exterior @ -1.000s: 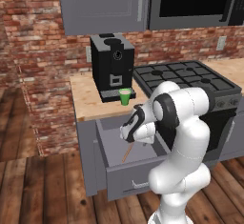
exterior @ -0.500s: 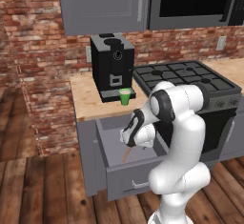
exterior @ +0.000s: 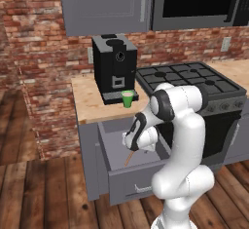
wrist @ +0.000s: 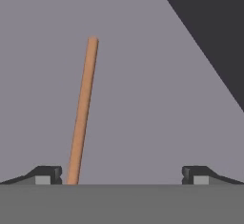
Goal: Pick up the straw from the right drawer and put it inside the smoothie cup.
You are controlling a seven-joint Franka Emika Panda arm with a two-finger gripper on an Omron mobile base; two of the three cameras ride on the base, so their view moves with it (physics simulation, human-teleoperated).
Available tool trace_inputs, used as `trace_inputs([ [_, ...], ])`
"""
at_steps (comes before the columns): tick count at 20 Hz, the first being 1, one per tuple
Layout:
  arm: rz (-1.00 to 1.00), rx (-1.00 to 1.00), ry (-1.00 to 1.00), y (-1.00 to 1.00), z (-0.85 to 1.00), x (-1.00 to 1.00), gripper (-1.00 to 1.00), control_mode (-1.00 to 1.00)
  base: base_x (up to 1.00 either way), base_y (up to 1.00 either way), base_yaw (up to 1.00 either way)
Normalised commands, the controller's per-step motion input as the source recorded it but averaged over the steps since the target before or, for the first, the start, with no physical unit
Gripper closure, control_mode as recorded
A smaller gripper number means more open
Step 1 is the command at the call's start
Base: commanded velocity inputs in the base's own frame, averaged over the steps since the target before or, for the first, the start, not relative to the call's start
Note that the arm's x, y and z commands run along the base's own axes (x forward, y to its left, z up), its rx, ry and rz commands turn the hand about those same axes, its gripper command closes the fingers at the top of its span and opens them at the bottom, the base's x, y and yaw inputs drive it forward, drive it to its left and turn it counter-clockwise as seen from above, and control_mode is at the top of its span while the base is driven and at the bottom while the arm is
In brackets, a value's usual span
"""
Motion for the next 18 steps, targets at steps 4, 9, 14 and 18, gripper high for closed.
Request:
trace_inputs([
  [4,-0.03,0.00,0.00,0.01,-0.14,0.18,-1.00,-1.00,0.00,0.00,0.00],
  [9,-0.03,0.00,0.00,0.04,-0.16,0.15,-1.00,-1.00,0.00,0.00,0.00],
  [14,-0.03,-0.01,0.00,0.06,-0.18,0.14,-1.00,-1.00,0.00,0.00,0.00],
  [18,-0.03,0.00,0.00,0.03,-0.16,0.15,-1.00,-1.00,0.00,0.00,0.00],
])
